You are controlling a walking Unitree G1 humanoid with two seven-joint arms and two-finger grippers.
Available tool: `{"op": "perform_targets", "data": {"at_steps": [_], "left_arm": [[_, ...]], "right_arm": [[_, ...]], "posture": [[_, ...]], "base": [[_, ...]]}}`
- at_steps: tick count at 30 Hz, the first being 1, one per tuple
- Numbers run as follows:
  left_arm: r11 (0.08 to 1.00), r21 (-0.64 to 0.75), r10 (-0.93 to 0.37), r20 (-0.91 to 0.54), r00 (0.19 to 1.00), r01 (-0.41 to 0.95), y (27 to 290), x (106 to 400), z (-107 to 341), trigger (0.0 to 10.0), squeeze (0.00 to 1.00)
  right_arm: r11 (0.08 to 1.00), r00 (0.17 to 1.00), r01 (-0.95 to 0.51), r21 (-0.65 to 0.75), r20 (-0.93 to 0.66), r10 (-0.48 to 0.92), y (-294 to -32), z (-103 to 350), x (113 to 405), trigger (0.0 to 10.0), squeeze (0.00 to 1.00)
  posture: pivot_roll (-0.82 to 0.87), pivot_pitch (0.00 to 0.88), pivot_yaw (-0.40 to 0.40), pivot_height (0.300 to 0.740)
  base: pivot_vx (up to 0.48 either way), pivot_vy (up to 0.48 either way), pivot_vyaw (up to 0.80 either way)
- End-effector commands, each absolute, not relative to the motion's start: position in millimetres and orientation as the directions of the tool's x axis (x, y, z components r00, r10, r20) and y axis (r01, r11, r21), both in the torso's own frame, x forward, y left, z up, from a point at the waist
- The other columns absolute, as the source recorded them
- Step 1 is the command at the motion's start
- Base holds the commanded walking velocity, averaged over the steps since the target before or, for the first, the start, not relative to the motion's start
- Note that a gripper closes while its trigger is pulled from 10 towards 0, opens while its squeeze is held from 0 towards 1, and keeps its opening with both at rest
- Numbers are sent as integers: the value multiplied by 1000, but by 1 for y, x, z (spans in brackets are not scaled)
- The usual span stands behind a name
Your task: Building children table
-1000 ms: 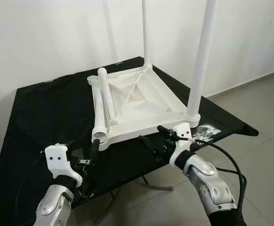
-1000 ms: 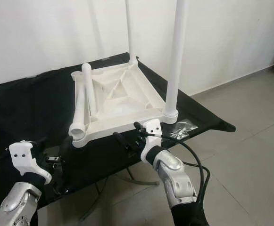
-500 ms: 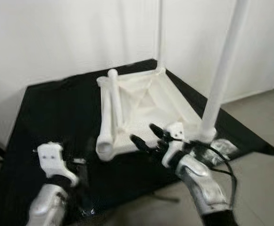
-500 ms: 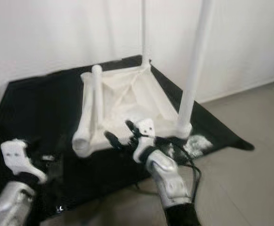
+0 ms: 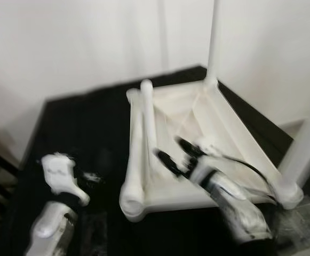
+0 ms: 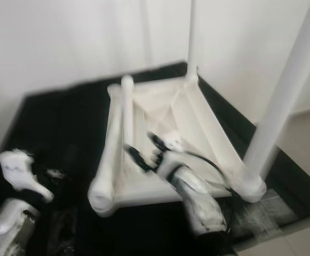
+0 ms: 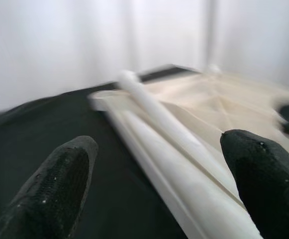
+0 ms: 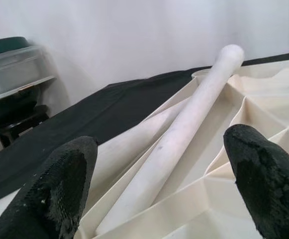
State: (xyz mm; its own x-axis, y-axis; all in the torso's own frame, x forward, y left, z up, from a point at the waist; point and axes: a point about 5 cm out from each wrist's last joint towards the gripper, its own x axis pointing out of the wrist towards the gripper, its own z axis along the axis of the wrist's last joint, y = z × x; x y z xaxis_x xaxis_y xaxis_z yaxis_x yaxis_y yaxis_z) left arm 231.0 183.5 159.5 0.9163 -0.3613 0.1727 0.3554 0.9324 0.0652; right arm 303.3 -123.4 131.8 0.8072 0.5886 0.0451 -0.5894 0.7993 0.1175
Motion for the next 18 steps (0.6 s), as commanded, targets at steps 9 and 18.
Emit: {"op": "perform_targets", "data": {"at_steps": [9, 18], "left_arm": [[657, 306, -667, -190, 720, 689, 181, 192, 149, 10000, 0], [414, 388, -728, -402, 556, 823, 158, 176, 134, 10000, 0]], "right_arm": [[779, 792, -609, 149, 48, 609, -115, 131, 301, 10000, 0], [782, 797, -601, 166, 42, 603, -116, 131, 301, 10000, 0]], "posture": [[-88, 4, 88, 740], [-88, 13, 94, 740]], "base": [[0, 0, 0], [0, 0, 0]]}}
